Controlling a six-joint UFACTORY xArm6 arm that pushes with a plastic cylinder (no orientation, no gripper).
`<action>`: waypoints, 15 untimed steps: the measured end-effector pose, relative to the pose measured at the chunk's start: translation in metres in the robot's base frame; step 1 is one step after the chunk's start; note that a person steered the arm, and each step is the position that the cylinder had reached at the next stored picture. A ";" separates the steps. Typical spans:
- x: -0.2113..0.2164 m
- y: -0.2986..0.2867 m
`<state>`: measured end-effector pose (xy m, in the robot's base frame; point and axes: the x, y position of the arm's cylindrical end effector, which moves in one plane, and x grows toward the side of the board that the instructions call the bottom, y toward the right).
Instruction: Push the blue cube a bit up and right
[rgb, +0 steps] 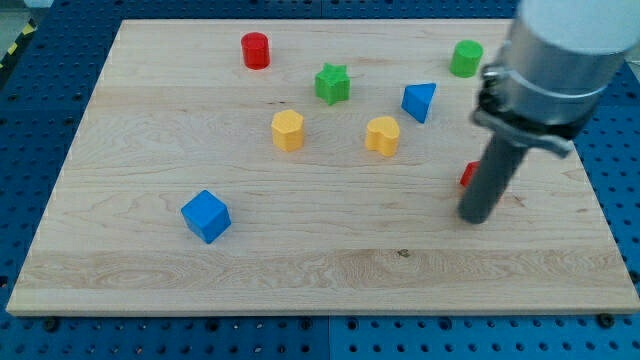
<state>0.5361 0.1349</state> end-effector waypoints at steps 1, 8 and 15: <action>0.035 -0.068; 0.006 -0.253; -0.028 -0.236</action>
<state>0.5077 -0.1012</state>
